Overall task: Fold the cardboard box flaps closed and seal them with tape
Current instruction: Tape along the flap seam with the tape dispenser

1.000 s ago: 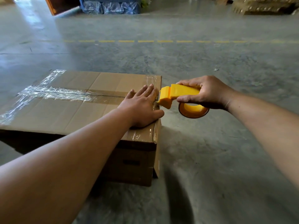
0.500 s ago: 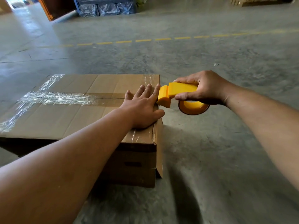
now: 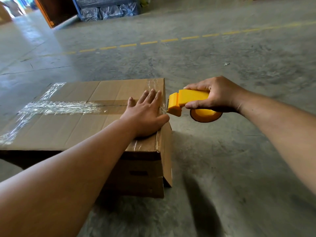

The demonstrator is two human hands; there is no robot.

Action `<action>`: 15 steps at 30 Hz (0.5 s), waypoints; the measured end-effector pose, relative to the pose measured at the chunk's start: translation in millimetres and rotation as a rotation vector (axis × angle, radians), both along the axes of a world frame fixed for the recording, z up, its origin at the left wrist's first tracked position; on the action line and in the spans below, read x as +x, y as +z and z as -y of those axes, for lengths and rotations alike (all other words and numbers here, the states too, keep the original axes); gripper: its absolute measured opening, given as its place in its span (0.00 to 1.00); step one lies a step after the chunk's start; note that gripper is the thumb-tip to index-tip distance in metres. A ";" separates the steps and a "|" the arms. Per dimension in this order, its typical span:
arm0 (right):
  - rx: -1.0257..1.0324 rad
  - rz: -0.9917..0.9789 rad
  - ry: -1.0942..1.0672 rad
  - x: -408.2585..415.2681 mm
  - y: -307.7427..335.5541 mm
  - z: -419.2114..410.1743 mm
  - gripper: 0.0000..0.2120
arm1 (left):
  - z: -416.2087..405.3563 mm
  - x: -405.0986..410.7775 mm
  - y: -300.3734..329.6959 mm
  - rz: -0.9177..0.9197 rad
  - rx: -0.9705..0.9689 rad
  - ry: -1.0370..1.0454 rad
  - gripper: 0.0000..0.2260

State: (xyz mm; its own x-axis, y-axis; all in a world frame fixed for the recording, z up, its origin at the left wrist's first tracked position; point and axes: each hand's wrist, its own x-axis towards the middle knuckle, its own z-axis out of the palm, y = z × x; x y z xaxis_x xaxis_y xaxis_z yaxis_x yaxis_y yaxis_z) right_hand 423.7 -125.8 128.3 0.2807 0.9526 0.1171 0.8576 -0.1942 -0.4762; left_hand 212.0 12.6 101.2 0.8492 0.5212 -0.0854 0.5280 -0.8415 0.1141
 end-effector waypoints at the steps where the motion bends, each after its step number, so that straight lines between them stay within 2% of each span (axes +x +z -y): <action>1: 0.011 -0.020 -0.006 0.0 -3.0 1.2 0.39 | -0.7 -0.3 -0.4 -0.004 0.004 -0.001 0.36; 11: 0.035 -0.254 -0.028 -0.3 -36.3 -7.3 0.28 | -1.8 2.5 -0.1 -0.061 -0.006 -0.035 0.28; 15: -0.023 -0.255 -0.011 3.8 -34.8 -10.6 0.35 | -0.4 4.6 2.6 -0.099 -0.006 -0.033 0.25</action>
